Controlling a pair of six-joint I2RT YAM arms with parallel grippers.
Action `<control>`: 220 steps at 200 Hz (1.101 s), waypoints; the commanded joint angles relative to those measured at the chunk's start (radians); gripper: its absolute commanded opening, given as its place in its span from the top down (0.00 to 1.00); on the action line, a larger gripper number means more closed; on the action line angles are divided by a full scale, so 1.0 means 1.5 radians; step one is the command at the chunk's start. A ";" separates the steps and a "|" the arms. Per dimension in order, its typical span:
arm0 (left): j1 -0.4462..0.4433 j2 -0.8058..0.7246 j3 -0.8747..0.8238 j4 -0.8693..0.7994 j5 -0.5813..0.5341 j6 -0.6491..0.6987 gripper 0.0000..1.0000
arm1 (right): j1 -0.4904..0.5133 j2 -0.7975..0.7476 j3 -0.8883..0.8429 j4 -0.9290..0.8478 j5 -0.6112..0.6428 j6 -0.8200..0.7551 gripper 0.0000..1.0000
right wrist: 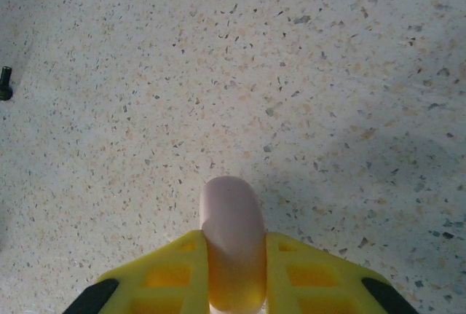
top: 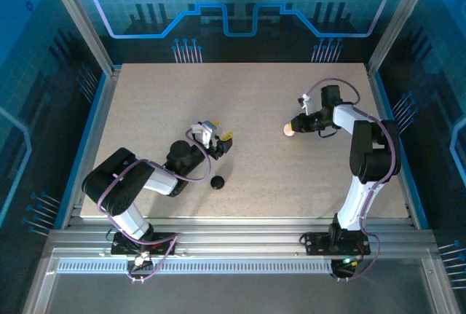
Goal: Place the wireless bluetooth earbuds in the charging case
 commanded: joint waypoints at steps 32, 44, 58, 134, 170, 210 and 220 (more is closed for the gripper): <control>0.006 -0.027 -0.026 0.017 -0.013 0.013 0.41 | -0.024 0.002 -0.020 -0.005 -0.015 0.017 0.72; 0.007 -0.031 -0.030 0.017 -0.015 0.013 0.41 | -0.026 0.000 -0.022 -0.005 -0.007 0.018 0.70; 0.007 -0.033 -0.032 0.017 -0.019 0.012 0.41 | -0.029 -0.003 -0.026 -0.004 0.001 0.018 0.68; 0.007 -0.092 -0.070 -0.037 -0.044 -0.055 0.40 | -0.044 -0.064 -0.052 0.006 0.031 0.025 0.65; 0.005 -0.189 -0.057 -0.234 -0.094 -0.111 0.41 | -0.038 -0.122 -0.078 0.019 0.046 0.039 0.65; -0.002 -0.329 0.031 -0.634 -0.109 -0.203 0.41 | 0.016 -0.244 -0.113 0.037 0.070 0.055 0.64; -0.007 -0.352 0.060 -0.739 -0.109 -0.235 0.41 | 0.046 -0.283 -0.123 0.044 0.093 0.058 0.64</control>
